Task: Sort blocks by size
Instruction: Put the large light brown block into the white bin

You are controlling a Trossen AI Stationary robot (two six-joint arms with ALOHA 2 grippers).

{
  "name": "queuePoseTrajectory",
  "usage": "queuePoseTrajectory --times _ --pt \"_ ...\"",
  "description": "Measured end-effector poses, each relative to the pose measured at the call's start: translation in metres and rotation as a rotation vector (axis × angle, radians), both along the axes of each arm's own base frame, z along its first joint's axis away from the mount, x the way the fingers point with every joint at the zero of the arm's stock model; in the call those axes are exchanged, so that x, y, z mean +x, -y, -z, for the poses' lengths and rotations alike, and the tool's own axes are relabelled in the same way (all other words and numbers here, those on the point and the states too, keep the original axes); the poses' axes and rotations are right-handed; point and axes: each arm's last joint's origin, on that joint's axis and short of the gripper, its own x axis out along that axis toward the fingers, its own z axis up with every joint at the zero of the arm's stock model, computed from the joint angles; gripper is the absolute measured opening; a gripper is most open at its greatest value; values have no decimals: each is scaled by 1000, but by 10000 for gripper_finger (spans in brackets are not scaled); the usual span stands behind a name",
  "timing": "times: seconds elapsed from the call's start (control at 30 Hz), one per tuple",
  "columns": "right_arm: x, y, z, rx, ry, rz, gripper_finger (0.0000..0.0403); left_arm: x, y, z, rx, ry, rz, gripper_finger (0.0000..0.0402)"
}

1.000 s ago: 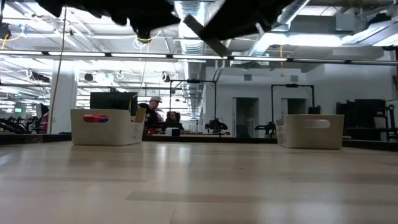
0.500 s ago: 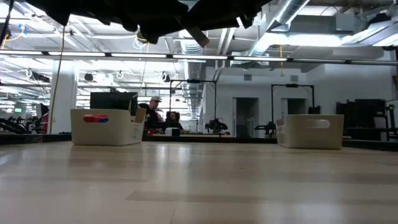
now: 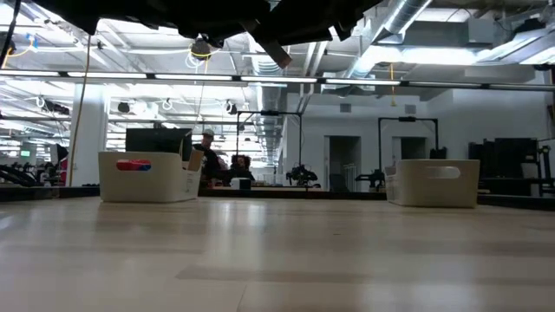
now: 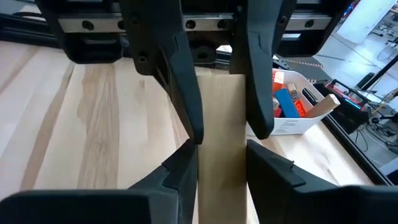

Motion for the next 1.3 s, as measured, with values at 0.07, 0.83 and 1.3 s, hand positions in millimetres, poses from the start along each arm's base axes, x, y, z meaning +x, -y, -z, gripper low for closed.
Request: queuePoseTrajectory --times 0.07,0.83,1.3 --pt "0 -1 0 1 2 -1 151 0 0 0 6 -2 -2 97" --pt "-43 -19 39 119 -351 133 226 -86 -94 -2 9 -439 -822 97" --pt "-61 -44 43 84 -325 154 225 -119 -161 28 -99 -330 -995 133"
